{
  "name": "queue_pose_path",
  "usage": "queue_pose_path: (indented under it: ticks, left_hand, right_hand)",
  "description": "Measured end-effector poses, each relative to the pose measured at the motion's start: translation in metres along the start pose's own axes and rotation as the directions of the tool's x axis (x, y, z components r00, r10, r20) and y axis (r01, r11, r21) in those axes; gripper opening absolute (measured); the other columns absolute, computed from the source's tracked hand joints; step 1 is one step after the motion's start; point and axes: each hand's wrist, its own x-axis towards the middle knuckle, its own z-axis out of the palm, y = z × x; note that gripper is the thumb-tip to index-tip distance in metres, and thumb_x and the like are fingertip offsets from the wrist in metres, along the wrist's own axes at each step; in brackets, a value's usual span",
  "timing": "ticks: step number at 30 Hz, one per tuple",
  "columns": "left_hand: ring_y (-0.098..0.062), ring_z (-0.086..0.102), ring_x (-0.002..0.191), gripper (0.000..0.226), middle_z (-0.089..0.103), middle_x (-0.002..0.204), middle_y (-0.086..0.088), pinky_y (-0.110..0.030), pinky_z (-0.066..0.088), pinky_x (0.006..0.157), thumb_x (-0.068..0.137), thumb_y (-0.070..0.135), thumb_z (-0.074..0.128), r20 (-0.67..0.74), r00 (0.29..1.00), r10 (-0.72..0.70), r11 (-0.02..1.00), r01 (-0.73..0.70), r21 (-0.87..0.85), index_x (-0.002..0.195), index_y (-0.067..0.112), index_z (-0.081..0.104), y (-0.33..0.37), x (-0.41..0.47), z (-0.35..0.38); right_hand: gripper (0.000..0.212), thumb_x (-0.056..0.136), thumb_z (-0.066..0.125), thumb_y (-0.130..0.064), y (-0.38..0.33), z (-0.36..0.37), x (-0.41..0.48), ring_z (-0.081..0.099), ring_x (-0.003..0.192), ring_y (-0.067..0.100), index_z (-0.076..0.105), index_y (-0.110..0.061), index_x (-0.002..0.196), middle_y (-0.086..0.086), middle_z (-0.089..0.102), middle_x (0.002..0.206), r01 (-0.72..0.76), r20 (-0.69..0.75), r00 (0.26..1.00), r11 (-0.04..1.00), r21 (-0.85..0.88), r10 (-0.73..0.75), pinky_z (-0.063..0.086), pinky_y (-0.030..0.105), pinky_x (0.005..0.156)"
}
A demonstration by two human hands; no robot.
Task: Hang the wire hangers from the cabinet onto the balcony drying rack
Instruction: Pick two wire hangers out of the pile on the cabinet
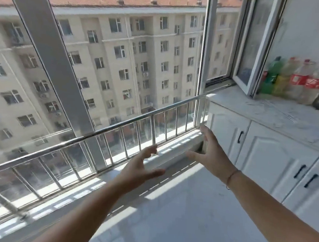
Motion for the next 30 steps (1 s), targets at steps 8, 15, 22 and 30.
queue_pose_path:
  ticks: [8, 15, 22, 30]
  left_hand:
    - [-0.004, 0.045, 0.124, 0.077, 0.05, 0.133, 0.013, -0.02, 0.031, 0.097, 0.069, 0.035, 0.08, 0.11, 0.992, 0.069, 0.996, -0.062, -0.059, 0.136, 0.031, 0.041, 0.048, 0.101, 0.153]
    - [-0.001, 0.044, 0.124, 0.071, 0.05, 0.133, 0.016, -0.017, 0.031, 0.097, 0.073, 0.031, 0.078, 0.262, 0.956, 0.132, 0.99, -0.111, -0.091, 0.135, 0.031, 0.043, 0.096, 0.178, 0.259]
    - [0.002, 0.045, 0.123, 0.071, 0.052, 0.129, 0.022, -0.022, 0.035, 0.098, 0.062, 0.048, 0.079, 0.395, 0.903, 0.17, 0.982, -0.123, -0.141, 0.126, 0.041, 0.049, 0.128, 0.269, 0.362]
    - [-0.005, 0.048, 0.12, 0.057, 0.055, 0.128, 0.012, -0.02, 0.035, 0.091, 0.074, 0.028, 0.078, 0.471, 0.86, 0.194, 0.979, -0.138, -0.15, 0.124, 0.031, 0.052, 0.164, 0.396, 0.453]
  right_hand:
    - [0.086, 0.075, 0.074, -0.025, 0.094, -0.146, -0.009, 0.029, 0.137, 0.015, 0.022, -0.027, 0.143, -0.001, 0.026, 0.15, -0.131, -0.154, 0.98, 0.99, -0.043, 0.123, 0.027, 0.028, 0.107]
    - [0.073, 0.077, 0.072, -0.027, 0.168, -0.253, -0.024, 0.04, 0.124, 0.013, 0.032, -0.025, 0.138, -0.003, 0.037, 0.139, -0.264, -0.346, 0.905, 0.964, 0.002, 0.249, 0.031, 0.025, 0.095]
    - [0.049, 0.077, 0.07, -0.02, 0.235, -0.348, -0.028, 0.051, 0.111, 0.013, 0.049, -0.021, 0.122, 0.0, 0.051, 0.124, -0.394, -0.573, 0.74, 0.917, 0.055, 0.352, 0.036, 0.022, 0.088]
    - [0.028, 0.079, 0.067, -0.016, 0.309, -0.443, 0.018, 0.055, 0.103, 0.014, 0.057, -0.021, 0.104, -0.002, 0.059, 0.109, -0.474, -0.668, 0.608, 0.871, 0.131, 0.43, 0.039, 0.022, 0.085]
